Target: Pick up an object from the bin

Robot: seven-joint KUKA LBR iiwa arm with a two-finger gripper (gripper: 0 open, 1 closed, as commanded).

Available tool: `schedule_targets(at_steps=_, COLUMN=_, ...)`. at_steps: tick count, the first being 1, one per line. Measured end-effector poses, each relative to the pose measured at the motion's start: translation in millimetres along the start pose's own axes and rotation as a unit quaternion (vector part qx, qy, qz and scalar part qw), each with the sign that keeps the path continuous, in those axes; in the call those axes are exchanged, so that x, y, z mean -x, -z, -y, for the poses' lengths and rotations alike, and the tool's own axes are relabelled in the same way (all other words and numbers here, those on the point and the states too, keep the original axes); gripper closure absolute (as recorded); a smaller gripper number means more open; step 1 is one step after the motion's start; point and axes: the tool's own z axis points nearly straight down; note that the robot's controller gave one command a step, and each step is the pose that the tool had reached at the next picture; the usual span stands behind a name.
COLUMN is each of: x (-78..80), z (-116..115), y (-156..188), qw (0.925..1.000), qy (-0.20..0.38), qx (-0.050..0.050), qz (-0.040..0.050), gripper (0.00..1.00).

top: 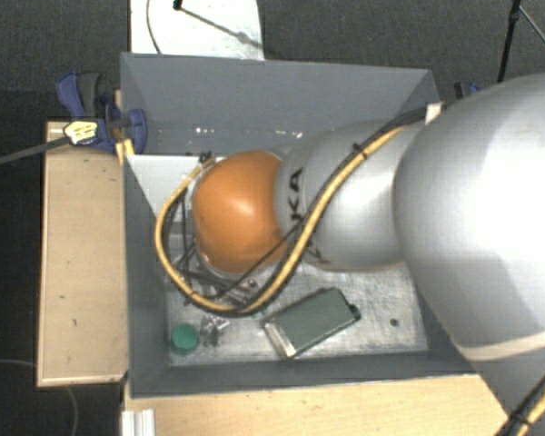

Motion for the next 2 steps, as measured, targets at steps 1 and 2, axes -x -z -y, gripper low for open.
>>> schedule_targets(at_steps=1, x=3.0, z=-2, y=-14, qw=0.9978, qy=0.065, qx=0.001, qz=-0.0033, gripper=0.0)
schedule_targets(at_steps=2, x=-33.7, z=-6, y=-21, qw=0.9849, qy=0.173, qx=-0.001, qz=0.0057, gripper=0.0)
